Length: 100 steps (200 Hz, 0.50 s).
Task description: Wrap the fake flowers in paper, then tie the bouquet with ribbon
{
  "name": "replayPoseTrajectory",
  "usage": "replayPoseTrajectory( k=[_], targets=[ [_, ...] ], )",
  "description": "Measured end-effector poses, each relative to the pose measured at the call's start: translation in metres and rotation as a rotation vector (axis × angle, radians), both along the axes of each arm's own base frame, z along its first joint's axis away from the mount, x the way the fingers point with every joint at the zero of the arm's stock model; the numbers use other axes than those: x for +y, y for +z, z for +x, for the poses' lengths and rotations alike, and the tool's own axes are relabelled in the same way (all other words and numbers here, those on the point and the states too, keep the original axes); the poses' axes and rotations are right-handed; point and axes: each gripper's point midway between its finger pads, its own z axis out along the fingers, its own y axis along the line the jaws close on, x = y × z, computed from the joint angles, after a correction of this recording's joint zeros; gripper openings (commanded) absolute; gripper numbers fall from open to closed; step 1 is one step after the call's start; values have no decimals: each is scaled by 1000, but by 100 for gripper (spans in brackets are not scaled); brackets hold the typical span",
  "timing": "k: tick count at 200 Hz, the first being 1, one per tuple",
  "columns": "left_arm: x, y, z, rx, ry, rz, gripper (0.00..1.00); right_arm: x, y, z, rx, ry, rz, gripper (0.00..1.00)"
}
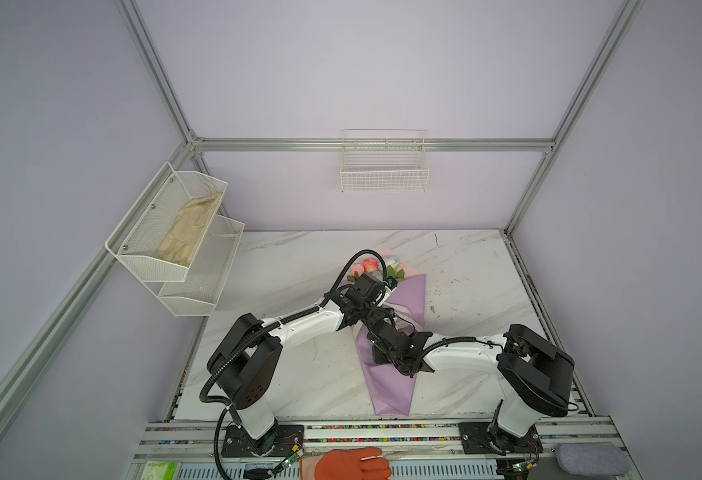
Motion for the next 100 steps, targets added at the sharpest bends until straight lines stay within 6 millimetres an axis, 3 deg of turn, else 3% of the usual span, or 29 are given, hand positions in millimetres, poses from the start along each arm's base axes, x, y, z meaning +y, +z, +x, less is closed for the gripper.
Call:
replayPoseTrajectory(
  k=[40, 67, 75, 100],
  targets=[
    [-1, 1, 1, -6, 1, -8, 0, -4, 8, -3, 3, -10, 14, 2],
    [-1, 1, 2, -7, 8, -7, 7, -8, 40, -7, -40, -15, 97, 0],
    [-1, 1, 2, -4, 14, -10, 14, -10, 52, -8, -57, -16, 130, 0],
    [0, 1, 1, 10, 42, -25, 46, -16, 84, -12, -101, -25, 226, 0]
  ],
)
